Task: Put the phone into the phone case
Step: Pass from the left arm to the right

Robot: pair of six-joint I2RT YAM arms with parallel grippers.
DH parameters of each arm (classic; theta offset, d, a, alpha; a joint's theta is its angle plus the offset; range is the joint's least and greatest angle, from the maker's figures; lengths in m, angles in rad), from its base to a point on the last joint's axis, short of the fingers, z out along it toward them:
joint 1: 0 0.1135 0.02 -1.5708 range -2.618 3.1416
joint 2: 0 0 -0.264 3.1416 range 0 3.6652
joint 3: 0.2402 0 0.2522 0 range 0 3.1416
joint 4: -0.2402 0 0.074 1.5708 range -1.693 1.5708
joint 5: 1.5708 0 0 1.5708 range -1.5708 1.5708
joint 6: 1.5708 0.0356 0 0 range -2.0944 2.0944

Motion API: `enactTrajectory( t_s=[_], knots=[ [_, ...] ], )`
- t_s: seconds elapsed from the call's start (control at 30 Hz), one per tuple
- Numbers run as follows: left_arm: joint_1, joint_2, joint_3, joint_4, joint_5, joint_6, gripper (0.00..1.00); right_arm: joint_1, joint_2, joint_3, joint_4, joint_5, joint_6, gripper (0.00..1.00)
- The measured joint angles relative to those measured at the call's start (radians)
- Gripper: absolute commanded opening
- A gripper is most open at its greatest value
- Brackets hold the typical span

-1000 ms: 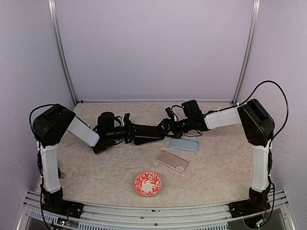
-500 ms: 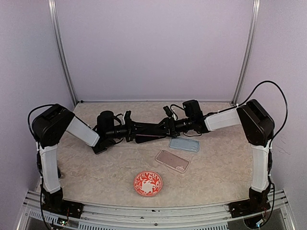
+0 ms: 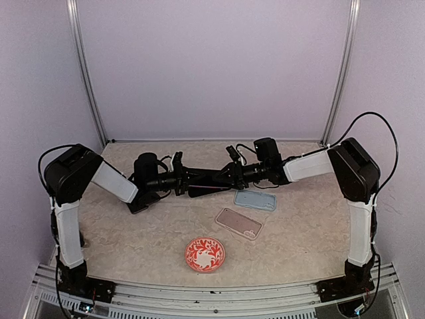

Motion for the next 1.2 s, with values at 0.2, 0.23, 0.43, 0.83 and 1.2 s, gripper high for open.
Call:
enactTrajectory(
  t_s=[0.2, 0.23, 0.43, 0.83, 1.2],
  knots=[
    [-0.001, 0.0, 0.002, 0.01, 0.008, 0.002, 0.0, 0.0, 0.002, 0.0, 0.0, 0.002, 0.019, 0.39],
    [-0.001, -0.001, 0.002, 0.011, 0.009, 0.003, 0.0, 0.0, 0.003, 0.0, 0.0, 0.0, 0.024, 0.37],
    [0.002, -0.002, 0.002, 0.023, 0.019, 0.031, 0.0, -0.01, 0.004, 0.0, 0.018, -0.033, 0.075, 0.26],
    [0.005, -0.008, 0.002, 0.046, 0.026, 0.036, 0.07, -0.014, 0.01, -0.017, 0.125, -0.067, 0.153, 0.0],
    [0.017, -0.017, -0.014, 0.061, 0.032, 0.014, 0.24, -0.007, 0.01, -0.045, 0.251, -0.107, 0.201, 0.0]
  ],
)
